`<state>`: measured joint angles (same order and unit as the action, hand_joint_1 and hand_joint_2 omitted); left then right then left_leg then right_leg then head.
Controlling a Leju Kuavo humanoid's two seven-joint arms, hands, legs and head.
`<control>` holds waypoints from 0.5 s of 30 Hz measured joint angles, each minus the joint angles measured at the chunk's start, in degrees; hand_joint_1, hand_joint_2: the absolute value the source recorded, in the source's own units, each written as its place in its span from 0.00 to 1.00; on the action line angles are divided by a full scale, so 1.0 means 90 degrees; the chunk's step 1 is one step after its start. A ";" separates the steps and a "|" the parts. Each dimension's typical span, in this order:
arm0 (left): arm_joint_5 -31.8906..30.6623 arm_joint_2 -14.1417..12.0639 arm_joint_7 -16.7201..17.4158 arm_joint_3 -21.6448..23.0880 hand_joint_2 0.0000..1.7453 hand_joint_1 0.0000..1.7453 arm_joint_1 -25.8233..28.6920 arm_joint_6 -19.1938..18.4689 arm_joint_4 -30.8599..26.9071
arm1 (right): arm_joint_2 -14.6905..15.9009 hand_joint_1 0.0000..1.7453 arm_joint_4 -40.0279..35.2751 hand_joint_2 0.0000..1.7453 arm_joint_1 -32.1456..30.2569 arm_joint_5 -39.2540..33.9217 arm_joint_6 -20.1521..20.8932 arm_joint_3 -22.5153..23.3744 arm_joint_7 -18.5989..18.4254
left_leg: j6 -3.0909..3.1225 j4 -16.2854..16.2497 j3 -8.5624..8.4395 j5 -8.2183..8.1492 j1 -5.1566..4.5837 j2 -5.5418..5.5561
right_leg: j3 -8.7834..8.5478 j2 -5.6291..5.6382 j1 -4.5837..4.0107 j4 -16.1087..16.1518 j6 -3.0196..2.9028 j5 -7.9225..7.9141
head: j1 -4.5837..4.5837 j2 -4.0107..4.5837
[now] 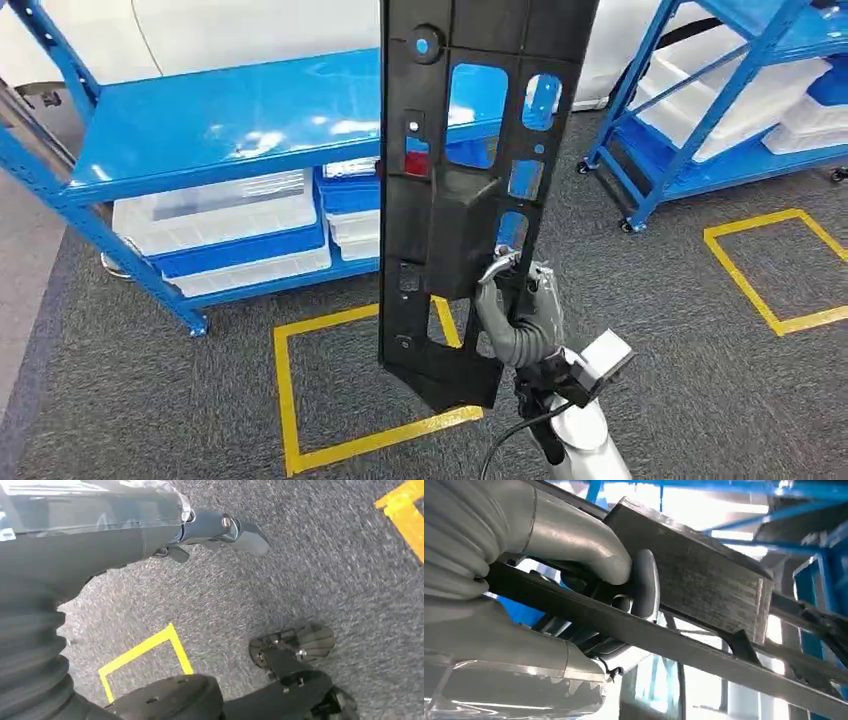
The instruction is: Take the parts from the cabinet and place them on the table.
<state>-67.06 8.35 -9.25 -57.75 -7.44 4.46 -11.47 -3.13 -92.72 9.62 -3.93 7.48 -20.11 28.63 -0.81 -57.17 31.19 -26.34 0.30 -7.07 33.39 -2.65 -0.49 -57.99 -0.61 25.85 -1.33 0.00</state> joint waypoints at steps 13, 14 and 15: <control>-0.0005 -0.0007 -0.0085 0.0003 1.00 0.00 0.0115 0.0066 0.0002 | -0.0022 0.99 -0.0114 1.00 -0.0181 -0.0095 -0.0002 0.0043 0.0061 | 0.0008 -0.0029 -0.0139 -0.0192 0.0076 0.1366 | 0.0216 0.1051 0.0085 -0.0063 -0.0031 -0.0208 | -0.0002 0.0000; -0.0007 -0.0007 -0.0078 0.0007 1.00 0.00 0.0114 0.0063 0.0002 | -0.0017 0.99 -0.0133 1.00 -0.0210 -0.0100 -0.0005 0.0044 0.0066 | 0.0025 -0.0039 -0.0112 -0.0181 0.0048 0.1322 | 0.0251 0.1107 0.0108 -0.0051 0.0015 -0.0235 | 0.0003 0.0000; -0.0012 -0.0005 -0.0078 0.0012 1.00 0.00 0.0121 0.0061 0.0000 | -0.0015 0.99 -0.0158 1.00 -0.0239 -0.0102 -0.0007 0.0061 0.0073 | 0.0055 -0.0038 -0.0107 -0.0168 0.0036 0.1247 | 0.0265 0.1199 0.0130 -0.0016 0.0075 -0.0275 | -0.0002 0.0000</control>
<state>-67.17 8.31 -9.94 -57.64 -6.35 5.01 -11.47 -3.26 -94.14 7.47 -4.85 7.41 -19.56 29.29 -0.32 -57.51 30.22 -27.85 0.62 4.15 35.77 8.15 0.67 -58.13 0.06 23.38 -1.35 0.00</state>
